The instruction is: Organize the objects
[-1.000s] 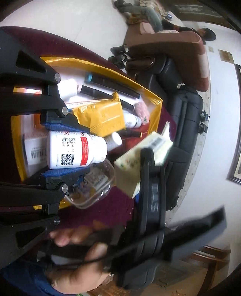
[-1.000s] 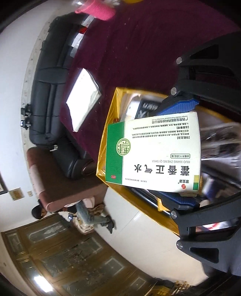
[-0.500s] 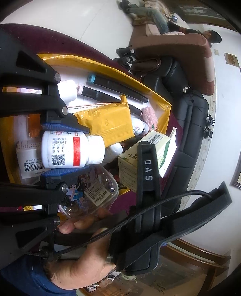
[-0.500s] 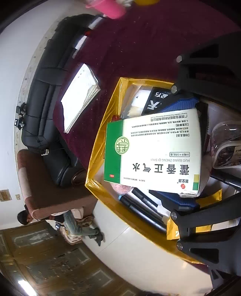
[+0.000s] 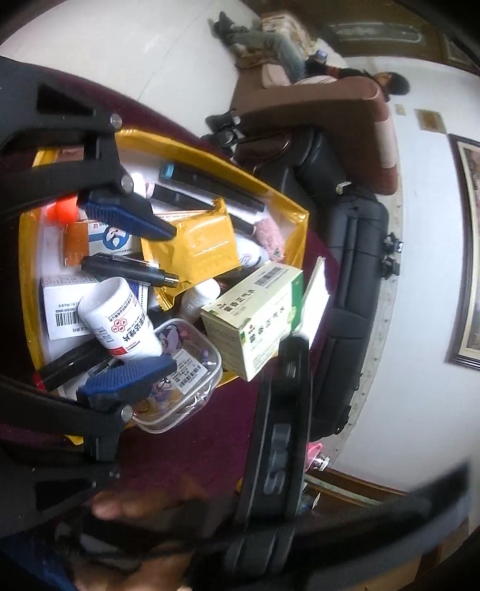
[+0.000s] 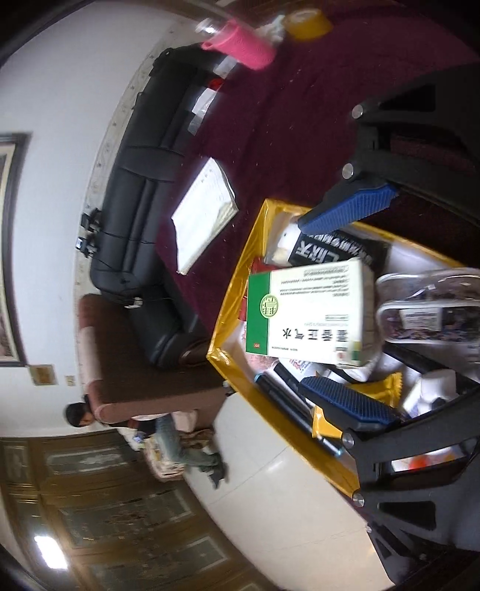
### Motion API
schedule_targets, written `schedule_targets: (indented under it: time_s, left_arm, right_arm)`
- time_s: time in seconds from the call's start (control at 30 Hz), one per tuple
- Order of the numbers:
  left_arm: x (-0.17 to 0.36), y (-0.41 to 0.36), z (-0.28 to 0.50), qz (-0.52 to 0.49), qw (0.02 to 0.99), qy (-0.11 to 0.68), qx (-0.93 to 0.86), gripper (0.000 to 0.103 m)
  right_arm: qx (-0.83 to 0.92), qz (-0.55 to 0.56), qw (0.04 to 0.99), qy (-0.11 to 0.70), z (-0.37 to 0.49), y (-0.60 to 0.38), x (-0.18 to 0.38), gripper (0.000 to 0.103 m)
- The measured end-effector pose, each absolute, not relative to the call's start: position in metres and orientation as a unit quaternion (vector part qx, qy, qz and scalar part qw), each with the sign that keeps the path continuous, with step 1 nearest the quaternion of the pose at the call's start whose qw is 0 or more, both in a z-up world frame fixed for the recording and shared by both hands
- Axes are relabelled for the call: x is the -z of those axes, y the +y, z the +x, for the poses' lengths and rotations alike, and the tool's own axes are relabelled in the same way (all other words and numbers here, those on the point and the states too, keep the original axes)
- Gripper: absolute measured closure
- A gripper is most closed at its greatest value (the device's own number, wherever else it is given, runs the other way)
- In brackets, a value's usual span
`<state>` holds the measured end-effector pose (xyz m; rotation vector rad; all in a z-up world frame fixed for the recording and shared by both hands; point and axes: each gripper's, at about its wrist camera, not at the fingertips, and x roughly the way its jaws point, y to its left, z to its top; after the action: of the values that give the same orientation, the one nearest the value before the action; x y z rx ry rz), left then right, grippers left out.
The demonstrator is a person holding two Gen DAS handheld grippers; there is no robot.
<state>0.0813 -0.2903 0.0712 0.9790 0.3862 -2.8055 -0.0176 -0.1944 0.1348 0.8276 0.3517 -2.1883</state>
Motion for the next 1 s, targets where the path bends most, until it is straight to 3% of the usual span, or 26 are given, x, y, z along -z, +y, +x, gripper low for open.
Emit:
schedule_targets:
  time_s: [0.33,0.5,0.63,1.0]
  left_arm:
    - [-0.076,-0.271,0.090,0.302,0.140,0.082,0.939,0.033]
    - [-0.081,-0.262,0.090,0.293,0.223,0.033,0.929,0.007]
    - [-0.082,-0.256,0.094,0.282,0.269,-0.011,0.921,0.006]
    - [-0.079,-0.263,0.102,0.279,0.307,-0.034,0.909,0.005]
  right_arm:
    - [0.879,0.302,0.364,0.066,0.009,-0.120,-0.131,0.022]
    - [0.887,0.286,0.360,0.049,0.024,-0.089,-0.117,0.022]
    - [0.897,0.262,0.352,0.054,0.033,-0.079,-0.102,0.022]
    - [0.888,0.245,0.385,0.052,0.042,-0.077,-0.093,0.022]
